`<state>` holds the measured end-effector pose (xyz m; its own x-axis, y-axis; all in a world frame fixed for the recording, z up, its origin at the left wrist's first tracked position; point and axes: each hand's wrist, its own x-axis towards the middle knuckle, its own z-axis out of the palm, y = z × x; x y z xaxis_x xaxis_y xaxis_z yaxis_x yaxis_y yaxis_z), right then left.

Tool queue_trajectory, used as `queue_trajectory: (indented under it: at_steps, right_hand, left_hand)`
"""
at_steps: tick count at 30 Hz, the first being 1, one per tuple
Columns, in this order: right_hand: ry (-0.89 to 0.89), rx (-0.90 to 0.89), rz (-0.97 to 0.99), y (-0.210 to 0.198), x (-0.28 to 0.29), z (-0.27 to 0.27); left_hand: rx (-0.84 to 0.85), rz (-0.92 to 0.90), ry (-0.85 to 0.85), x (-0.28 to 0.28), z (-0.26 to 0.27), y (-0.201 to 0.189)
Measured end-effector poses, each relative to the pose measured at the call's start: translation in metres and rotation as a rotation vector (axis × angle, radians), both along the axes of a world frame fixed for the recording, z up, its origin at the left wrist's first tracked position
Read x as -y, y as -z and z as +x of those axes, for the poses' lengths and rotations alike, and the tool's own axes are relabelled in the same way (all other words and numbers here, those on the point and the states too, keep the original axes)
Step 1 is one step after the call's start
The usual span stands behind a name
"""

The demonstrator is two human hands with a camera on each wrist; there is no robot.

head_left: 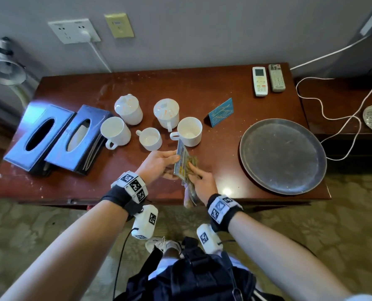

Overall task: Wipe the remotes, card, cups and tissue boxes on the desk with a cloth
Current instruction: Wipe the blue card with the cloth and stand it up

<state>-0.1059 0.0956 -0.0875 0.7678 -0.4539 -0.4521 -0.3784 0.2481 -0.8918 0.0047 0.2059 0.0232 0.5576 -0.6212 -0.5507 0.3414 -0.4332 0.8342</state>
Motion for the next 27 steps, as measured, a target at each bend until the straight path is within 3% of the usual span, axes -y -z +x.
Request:
queue_trajectory:
  at_steps: [4,8,15,18,22,27]
  right_hand:
    - [0.094,0.078,0.062,-0.019,0.008,0.019]
    - [-0.027,0.143,-0.024,-0.025,-0.005,-0.003]
    - [0.057,-0.068,-0.017,-0.01,0.012,0.021]
    - [0.069,0.055,-0.038,-0.028,0.011,0.024]
    - [-0.059,0.183,-0.095,-0.035,0.0,-0.001]
    - [-0.02,-0.016,-0.024,-0.011,0.004,0.005]
  left_hand:
    - [0.019,0.011,0.015,0.008,-0.003,0.0]
    - [-0.006,0.011,-0.028,0.003,-0.001,0.003]
    - [0.024,0.025,0.003,0.005,-0.003,-0.002]
    - [0.03,0.024,0.004,0.007,-0.003,0.0]
    - [0.023,0.013,-0.026,0.003,-0.002,0.002]
    - [0.019,0.005,-0.02,0.001,-0.002,-0.001]
